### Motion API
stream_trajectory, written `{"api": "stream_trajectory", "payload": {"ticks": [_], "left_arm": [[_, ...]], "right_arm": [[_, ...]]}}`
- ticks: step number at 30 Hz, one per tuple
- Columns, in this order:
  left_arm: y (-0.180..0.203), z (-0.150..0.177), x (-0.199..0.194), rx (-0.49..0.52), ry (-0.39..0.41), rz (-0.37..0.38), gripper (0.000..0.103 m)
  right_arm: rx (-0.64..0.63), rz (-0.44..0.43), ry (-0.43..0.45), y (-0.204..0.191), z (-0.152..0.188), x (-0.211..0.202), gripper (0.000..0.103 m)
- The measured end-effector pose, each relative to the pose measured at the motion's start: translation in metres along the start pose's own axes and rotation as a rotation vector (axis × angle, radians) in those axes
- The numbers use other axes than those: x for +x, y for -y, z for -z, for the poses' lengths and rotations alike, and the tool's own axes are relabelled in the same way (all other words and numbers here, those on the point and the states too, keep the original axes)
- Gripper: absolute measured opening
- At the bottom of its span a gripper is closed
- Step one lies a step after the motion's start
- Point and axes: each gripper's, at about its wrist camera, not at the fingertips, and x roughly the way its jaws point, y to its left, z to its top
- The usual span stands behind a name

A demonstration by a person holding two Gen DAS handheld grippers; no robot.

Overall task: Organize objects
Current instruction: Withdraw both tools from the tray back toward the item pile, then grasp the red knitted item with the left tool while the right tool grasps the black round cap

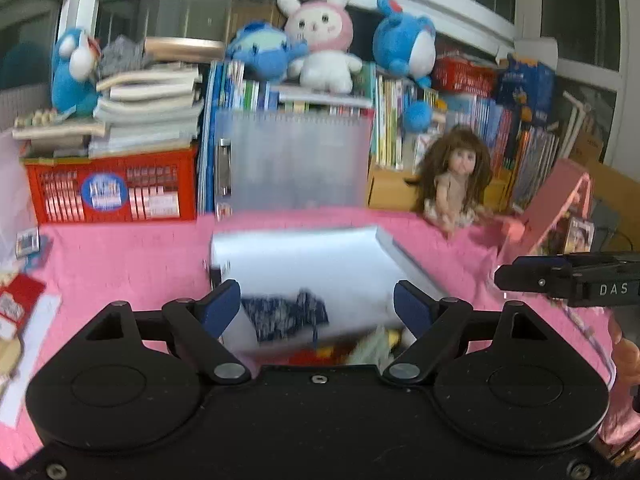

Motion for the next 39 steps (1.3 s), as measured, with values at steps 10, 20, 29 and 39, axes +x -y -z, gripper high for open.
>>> {"api": "stream_trajectory", "payload": {"ticks": [10,20,29,39], "left_arm": [[-0.005,0.065,0.03,0.011,-0.119,0.003,0.072],[-0.007,0.083,0.054,0.007,-0.138,-0.01,0.071],[-0.003,0.087,0.07,0.033,-0.145,-0.036,0.07],[-0.003,0.091,0.082,0.038,-0.162,-0.044,0.058]], "right_arm": [[-0.075,-0.057,-0.144,-0.017,0.063,0.021,0.077],[-0.168,-0.049,-0.211,-0.035,0.093,0.039,0.077],[-0.163,-0.038,-0.219,-0.037,0.096,0.051,0.074],[-0.157,-0.029,-0.226,-0.038,0.096,0.058,0.058]]}}
